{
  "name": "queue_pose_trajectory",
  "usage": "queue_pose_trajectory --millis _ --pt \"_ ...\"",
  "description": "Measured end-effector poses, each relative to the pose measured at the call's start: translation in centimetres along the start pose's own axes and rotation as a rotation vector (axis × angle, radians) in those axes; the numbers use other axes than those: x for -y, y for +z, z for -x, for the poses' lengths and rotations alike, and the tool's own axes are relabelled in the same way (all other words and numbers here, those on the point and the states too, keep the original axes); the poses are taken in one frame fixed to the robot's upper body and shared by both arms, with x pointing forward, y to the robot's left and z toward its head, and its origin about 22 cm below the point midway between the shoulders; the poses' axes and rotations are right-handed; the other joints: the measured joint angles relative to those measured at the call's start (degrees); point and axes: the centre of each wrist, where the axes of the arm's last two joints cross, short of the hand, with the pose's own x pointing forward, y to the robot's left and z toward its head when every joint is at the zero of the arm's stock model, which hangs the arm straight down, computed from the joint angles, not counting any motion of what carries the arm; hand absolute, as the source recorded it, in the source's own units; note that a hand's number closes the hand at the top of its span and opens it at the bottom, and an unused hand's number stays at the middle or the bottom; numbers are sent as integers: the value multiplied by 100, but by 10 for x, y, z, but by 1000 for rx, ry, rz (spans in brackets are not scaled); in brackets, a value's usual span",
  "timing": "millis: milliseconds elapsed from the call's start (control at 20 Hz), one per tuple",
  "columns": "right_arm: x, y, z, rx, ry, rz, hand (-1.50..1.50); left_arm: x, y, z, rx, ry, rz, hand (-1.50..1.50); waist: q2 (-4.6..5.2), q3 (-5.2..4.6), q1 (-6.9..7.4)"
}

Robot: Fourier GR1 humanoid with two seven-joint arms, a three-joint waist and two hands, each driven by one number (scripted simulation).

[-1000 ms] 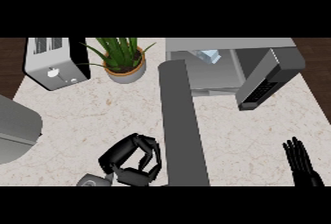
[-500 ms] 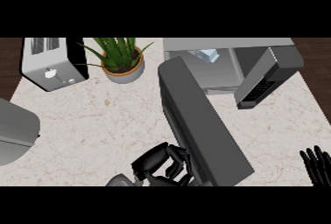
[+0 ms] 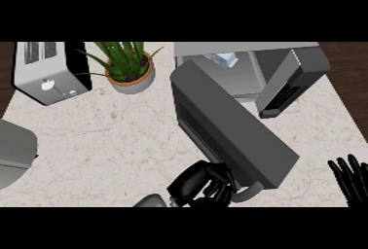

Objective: Pick up the milk, place it into the microwave and close the microwave

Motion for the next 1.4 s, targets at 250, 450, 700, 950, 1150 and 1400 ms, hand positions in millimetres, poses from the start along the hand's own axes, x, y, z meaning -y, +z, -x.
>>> queue_pose_trajectory --millis 250,450,700,950,1150,1400 --pt "-9 -19 -19 31 -27 -95 -150 3 -12 -5 -8 -31 -66 150 45 -3 -149" --pt "-16 -28 -29 37 -47 -156 -150 1 -24 -15 -5 -52 -128 150 73 -4 -292" --pt "-23 -36 -42 52 -60 -197 -150 -5 -41 -29 36 -32 -219 150 106 -14 -435" --pt "-28 -41 -53 49 -63 -213 -150 -19 -60 -42 60 -35 -299 150 148 -11 -557" --pt "-29 -43 -59 39 -70 -221 -150 -32 -74 -49 66 -40 -362 150 189 -6 -652" --pt "-31 -50 -68 37 -66 -230 -150 -48 -88 -55 67 -27 -406 150 246 -4 -724"
